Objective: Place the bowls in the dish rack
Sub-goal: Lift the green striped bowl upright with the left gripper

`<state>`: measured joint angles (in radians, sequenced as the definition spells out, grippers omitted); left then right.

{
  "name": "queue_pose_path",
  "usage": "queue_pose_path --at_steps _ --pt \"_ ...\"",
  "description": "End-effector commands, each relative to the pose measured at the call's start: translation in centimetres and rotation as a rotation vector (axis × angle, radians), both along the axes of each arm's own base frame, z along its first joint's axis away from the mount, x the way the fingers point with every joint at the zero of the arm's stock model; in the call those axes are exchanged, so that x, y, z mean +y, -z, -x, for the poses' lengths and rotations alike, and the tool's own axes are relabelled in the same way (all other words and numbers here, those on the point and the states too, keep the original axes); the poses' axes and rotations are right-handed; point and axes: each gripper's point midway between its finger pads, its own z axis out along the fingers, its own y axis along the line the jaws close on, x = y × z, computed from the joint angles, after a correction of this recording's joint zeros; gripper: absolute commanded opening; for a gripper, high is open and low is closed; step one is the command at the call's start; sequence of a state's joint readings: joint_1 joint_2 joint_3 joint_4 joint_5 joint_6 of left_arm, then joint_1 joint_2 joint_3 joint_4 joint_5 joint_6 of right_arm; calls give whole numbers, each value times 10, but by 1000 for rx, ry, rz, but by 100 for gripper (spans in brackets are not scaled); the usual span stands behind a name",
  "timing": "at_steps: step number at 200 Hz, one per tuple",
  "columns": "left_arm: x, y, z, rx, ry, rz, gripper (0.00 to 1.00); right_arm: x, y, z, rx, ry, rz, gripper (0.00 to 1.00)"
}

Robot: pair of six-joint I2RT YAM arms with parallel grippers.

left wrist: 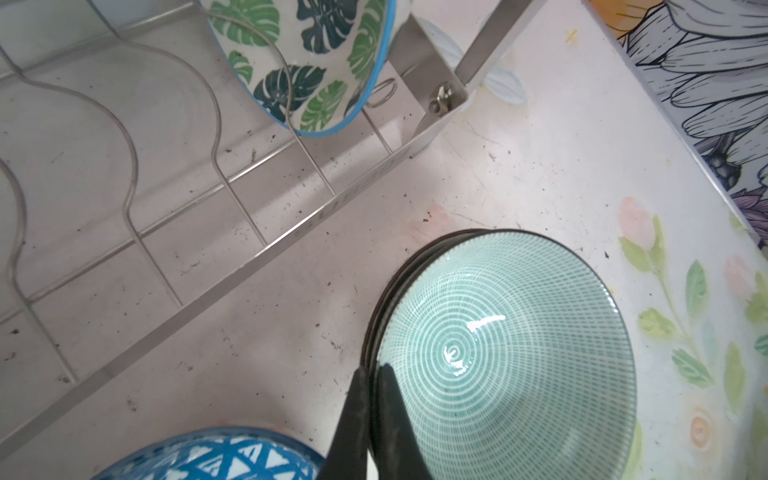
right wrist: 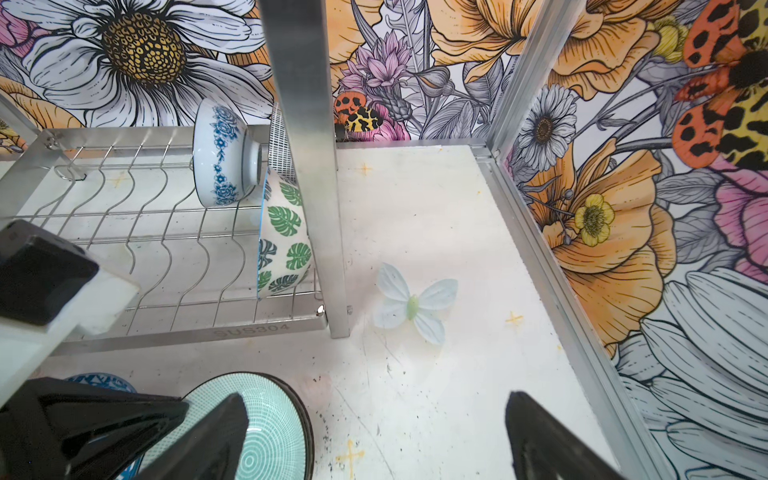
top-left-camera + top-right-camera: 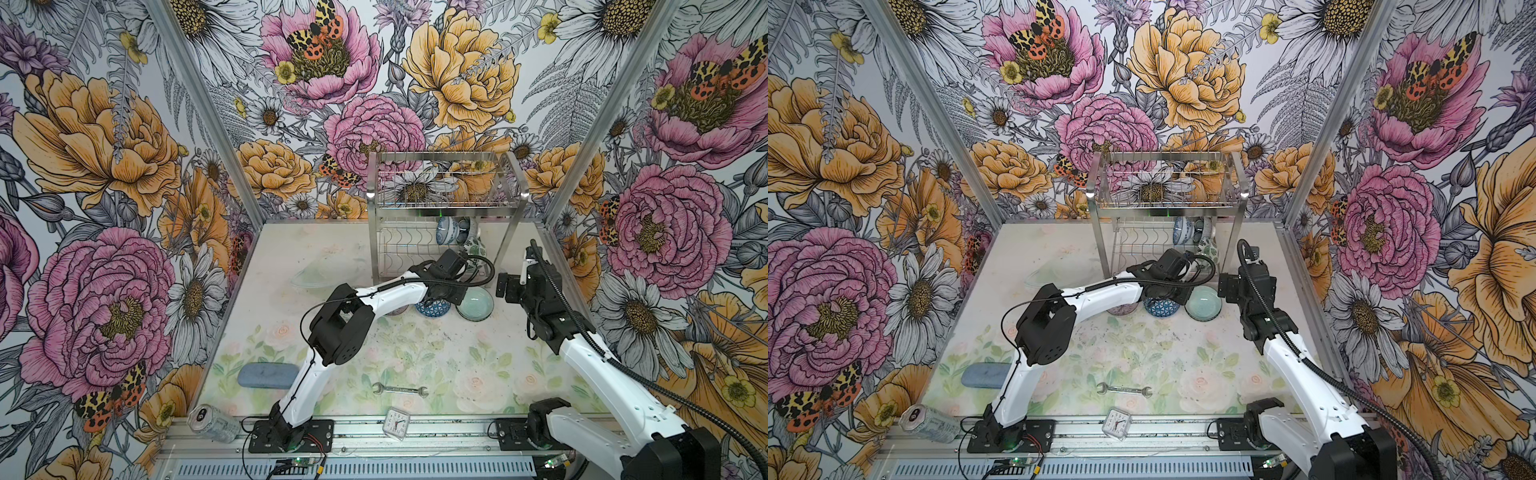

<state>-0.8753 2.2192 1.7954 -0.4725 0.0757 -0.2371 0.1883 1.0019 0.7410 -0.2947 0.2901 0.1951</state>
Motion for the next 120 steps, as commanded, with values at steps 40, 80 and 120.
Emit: queue_pose_path --at_steps 40,80,120 --pt "4 -24 -1 -28 -18 9 0 -2 -10 -1 -49 11 -34 98" --pt "7 -55 -4 -85 -37 45 0 -2 -14 1 -61 8 -40 98" --pt "8 -90 -7 -142 -50 106 0 0 -18 3 -72 -2 -51 98"
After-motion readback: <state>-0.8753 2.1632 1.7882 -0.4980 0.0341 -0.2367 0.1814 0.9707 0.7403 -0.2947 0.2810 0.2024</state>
